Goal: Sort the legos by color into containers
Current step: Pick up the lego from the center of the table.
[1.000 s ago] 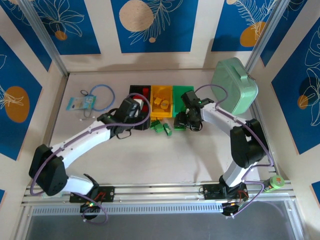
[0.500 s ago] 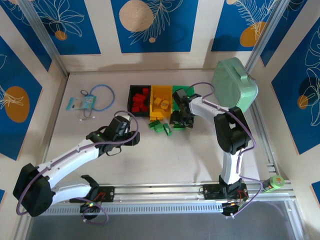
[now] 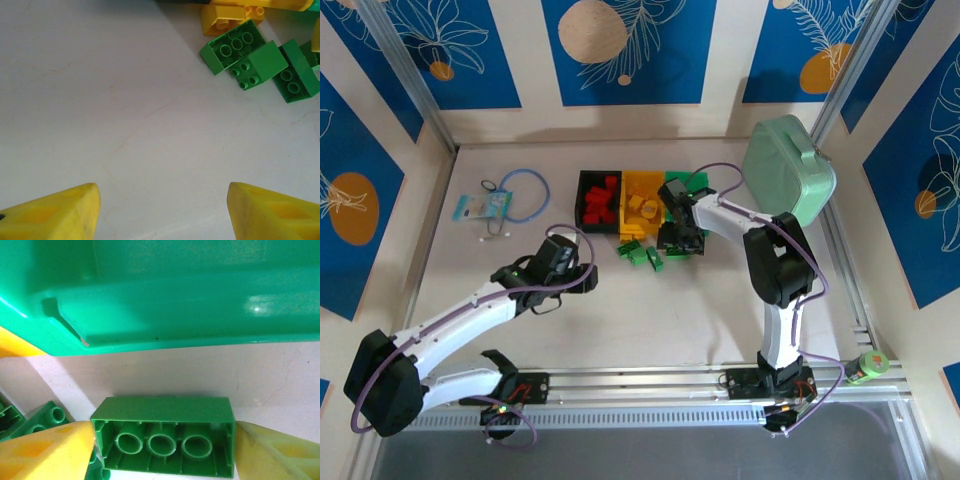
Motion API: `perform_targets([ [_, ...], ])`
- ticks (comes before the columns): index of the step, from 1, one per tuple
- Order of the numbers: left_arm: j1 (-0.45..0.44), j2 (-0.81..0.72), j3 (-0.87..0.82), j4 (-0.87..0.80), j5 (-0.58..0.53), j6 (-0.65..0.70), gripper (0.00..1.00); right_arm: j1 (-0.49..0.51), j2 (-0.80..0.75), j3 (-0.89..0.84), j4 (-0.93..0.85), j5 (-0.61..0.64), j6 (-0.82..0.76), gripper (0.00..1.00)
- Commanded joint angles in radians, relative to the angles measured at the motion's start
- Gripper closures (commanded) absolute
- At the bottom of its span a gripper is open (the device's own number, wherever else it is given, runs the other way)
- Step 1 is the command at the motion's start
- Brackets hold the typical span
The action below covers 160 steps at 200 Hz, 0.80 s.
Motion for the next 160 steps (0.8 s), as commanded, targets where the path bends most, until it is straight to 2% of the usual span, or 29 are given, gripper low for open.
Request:
perform_targets([
  [1,-0.001,0.001,-0.001,0.014,-0.008,-0.004,0.33,0.012,0.064,-0.032,-0.052,0.025,0.000,0.25],
  [30,0.000,-0.003,-0.004,0.018,-0.008,-0.008,0.33,0.015,0.050,-0.058,-0.028,-0.012,0.011,0.24],
  [64,-0.001,-0.002,0.000,0.016,-0.014,-0.004,0.33,0.018,0.024,-0.069,-0.025,-0.008,0.021,0.30],
  [100,0.000,0.001,0.000,0.021,-0.017,-0.006,0.33,0.024,-0.012,-0.064,-0.048,0.003,0.019,0.40],
  [124,-0.001,0.001,0.002,0.024,-0.016,-0.005,0.33,0.035,-0.054,-0.071,-0.066,0.024,0.027,0.54],
  [160,-0.001,0.001,0.003,0.022,-0.021,0.000,0.35,0.050,-0.122,-0.071,-0.094,0.047,0.030,0.65],
])
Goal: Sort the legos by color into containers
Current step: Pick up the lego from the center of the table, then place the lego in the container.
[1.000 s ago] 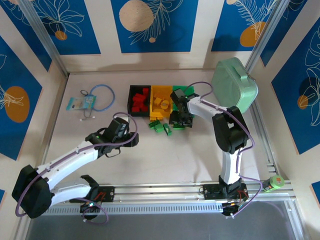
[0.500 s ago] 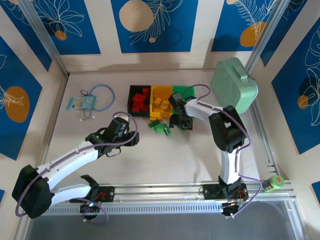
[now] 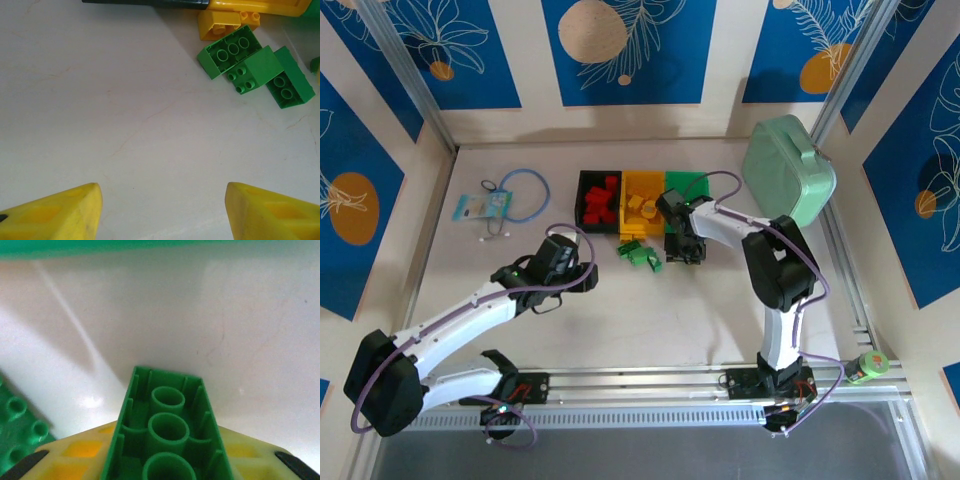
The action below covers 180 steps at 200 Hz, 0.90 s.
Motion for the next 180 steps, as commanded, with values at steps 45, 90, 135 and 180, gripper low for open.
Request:
perform_targets([
  [45,0.000,-0.003,-0.009,0.015,-0.021,-0.002,0.37,0.013,-0.132,0.030,-0.085,0.033,-0.006,0.73],
  [90,0.000,-0.057,-0.039,0.012,-0.040,0.004,0.37,0.009,-0.143,0.124,-0.147,0.059,-0.030,0.74],
  [135,-0.001,-0.050,-0.034,0.025,-0.015,0.009,0.38,-0.045,-0.164,0.204,-0.170,0.052,-0.078,0.74],
  [180,-0.009,-0.115,-0.115,0.062,0.015,-0.035,0.37,-0.143,-0.122,0.294,-0.170,0.018,-0.137,0.74],
])
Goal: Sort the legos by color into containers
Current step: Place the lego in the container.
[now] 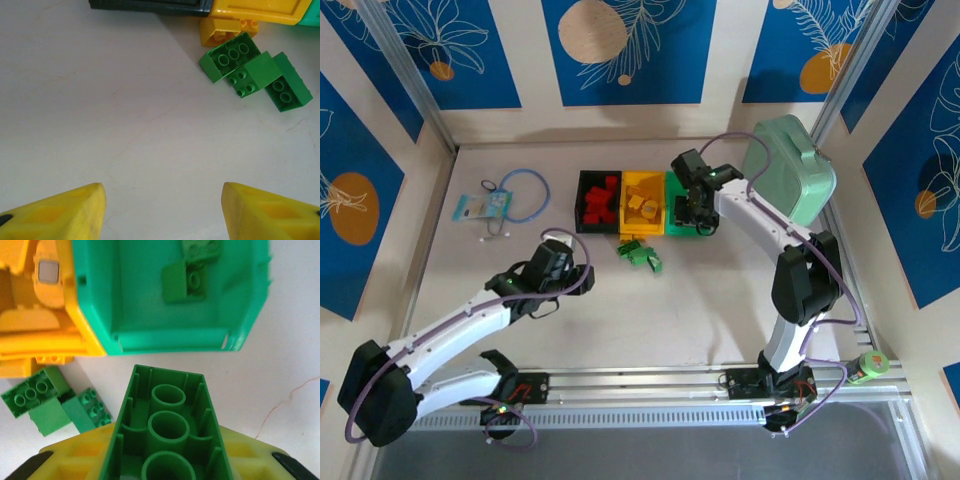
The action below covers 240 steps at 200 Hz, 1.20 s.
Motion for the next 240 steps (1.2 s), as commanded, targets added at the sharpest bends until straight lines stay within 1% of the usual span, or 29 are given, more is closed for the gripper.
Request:
perform_targets([
  [1,-0.009,-0.042,-0.049,0.022,0.028,-0.030,0.37,-0.051,0.016,0.062,-0.026,-0.031,-0.049,0.74],
  [58,-0.031,-0.072,-0.099,-0.001,0.025,-0.065,0.37,-0.135,0.110,0.189,-0.043,-0.077,-0.098,0.74],
  [115,-0.049,-0.068,-0.113,0.012,0.025,-0.081,0.38,-0.152,0.246,0.313,-0.069,-0.096,-0.111,0.74],
  [145,-0.053,-0.045,-0.101,0.016,0.028,-0.076,0.37,-0.148,0.284,0.355,-0.073,-0.104,-0.111,0.72],
  [157,-0.056,-0.035,-0.092,0.021,0.031,-0.077,0.37,-0.147,0.294,0.370,-0.072,-0.111,-0.114,0.67],
  [165,-0.057,-0.028,-0.085,0.022,0.031,-0.077,0.37,-0.145,0.300,0.385,-0.077,-0.117,-0.120,0.61],
  [174,-0.059,-0.021,-0.076,0.024,0.031,-0.075,0.37,-0.144,0.305,0.396,-0.079,-0.128,-0.129,0.51],
  [197,-0.062,-0.006,-0.053,0.022,0.030,-0.071,0.37,-0.142,0.294,0.396,-0.075,-0.134,-0.139,0.34],
  [206,-0.063,0.000,-0.043,0.024,0.030,-0.069,0.37,-0.141,0.285,0.392,-0.073,-0.139,-0.140,0.32],
  [227,-0.067,0.022,-0.016,0.028,0.030,-0.061,0.37,-0.136,0.235,0.355,-0.060,-0.139,-0.133,0.32],
  [240,-0.069,0.048,0.002,0.034,0.034,-0.051,0.37,-0.131,0.183,0.304,-0.038,-0.141,-0.126,0.32],
])
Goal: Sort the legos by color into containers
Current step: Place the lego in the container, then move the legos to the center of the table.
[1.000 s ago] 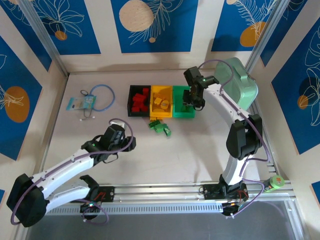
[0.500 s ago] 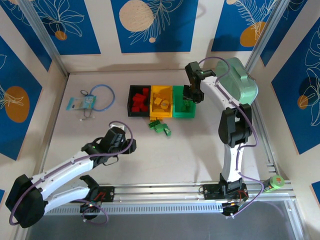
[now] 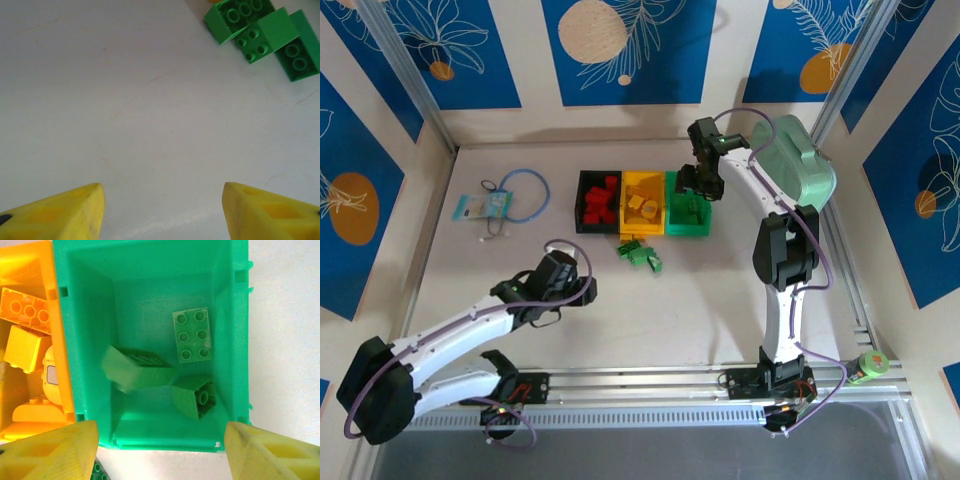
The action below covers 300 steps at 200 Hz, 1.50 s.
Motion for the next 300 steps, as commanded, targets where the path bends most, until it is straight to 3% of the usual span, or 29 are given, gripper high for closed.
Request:
perform_targets([
  [1,-0.012,0.034,0.056,0.022,0.013,0.019,0.37,0.014,-0.110,-0.059,0.008,-0.031,0.001,0.32],
  [62,-0.014,0.271,0.209,0.087,0.083,0.043,0.33,0.059,-0.379,-0.415,0.149,-0.064,0.059,0.32],
  [129,-0.021,0.563,0.450,0.085,0.132,0.086,0.34,0.085,-0.512,-0.675,0.237,-0.086,0.110,0.35],
  [236,-0.028,0.839,0.748,-0.049,0.073,0.140,0.40,0.079,-0.600,-0.808,0.278,-0.095,0.138,0.39],
  [300,-0.028,0.923,0.816,-0.054,0.061,0.129,0.44,0.075,-0.613,-0.847,0.296,-0.105,0.148,0.41],
])
